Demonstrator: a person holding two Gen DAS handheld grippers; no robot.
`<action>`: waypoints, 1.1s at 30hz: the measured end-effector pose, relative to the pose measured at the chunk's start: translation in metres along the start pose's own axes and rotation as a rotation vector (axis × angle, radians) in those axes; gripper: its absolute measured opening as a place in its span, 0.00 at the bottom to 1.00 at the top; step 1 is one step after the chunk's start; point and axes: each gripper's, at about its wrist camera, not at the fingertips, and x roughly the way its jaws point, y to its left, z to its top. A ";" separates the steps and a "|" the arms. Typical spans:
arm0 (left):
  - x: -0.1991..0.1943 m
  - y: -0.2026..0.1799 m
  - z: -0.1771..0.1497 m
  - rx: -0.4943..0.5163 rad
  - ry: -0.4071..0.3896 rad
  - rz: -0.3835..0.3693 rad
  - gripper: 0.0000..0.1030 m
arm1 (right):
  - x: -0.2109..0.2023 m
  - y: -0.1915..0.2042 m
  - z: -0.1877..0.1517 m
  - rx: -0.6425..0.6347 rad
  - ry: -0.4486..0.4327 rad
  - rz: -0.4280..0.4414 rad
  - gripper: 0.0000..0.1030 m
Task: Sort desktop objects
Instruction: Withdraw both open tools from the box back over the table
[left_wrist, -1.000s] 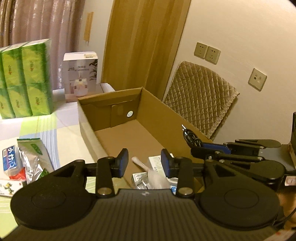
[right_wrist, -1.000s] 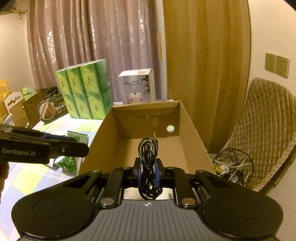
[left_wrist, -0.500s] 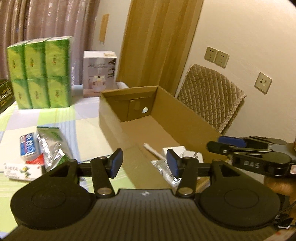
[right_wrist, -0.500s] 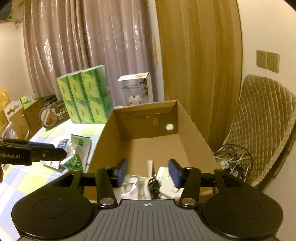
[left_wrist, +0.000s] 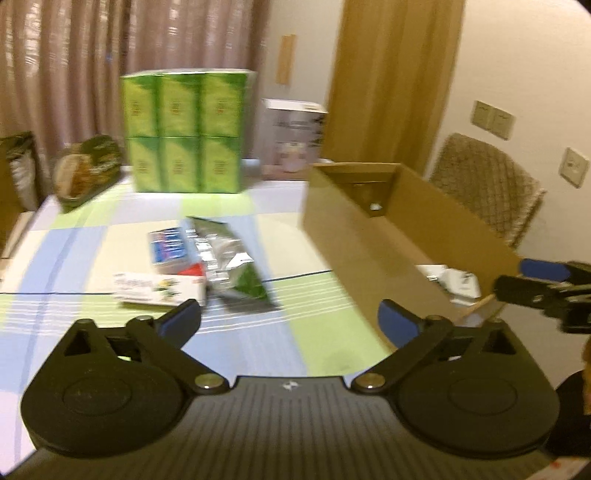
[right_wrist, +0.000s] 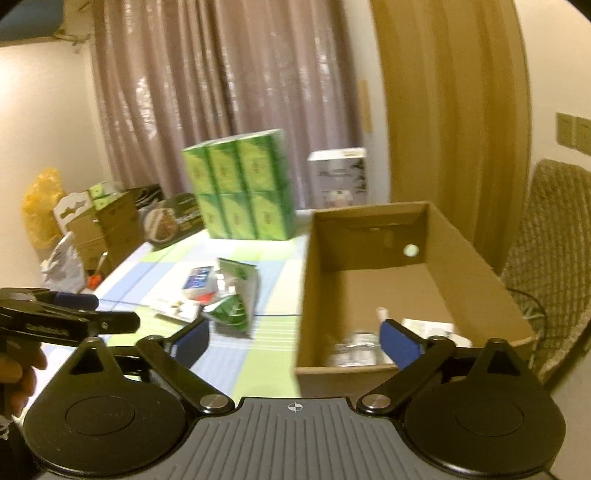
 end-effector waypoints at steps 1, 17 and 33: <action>-0.003 0.006 -0.003 0.000 0.003 0.015 0.99 | 0.001 0.006 0.000 -0.012 0.002 0.008 0.98; -0.016 0.090 -0.035 -0.038 0.076 0.121 0.99 | 0.032 0.071 -0.002 -0.150 0.060 0.102 0.98; 0.049 0.135 -0.040 0.031 0.128 0.142 0.99 | 0.147 0.090 -0.007 -0.215 0.181 0.145 0.98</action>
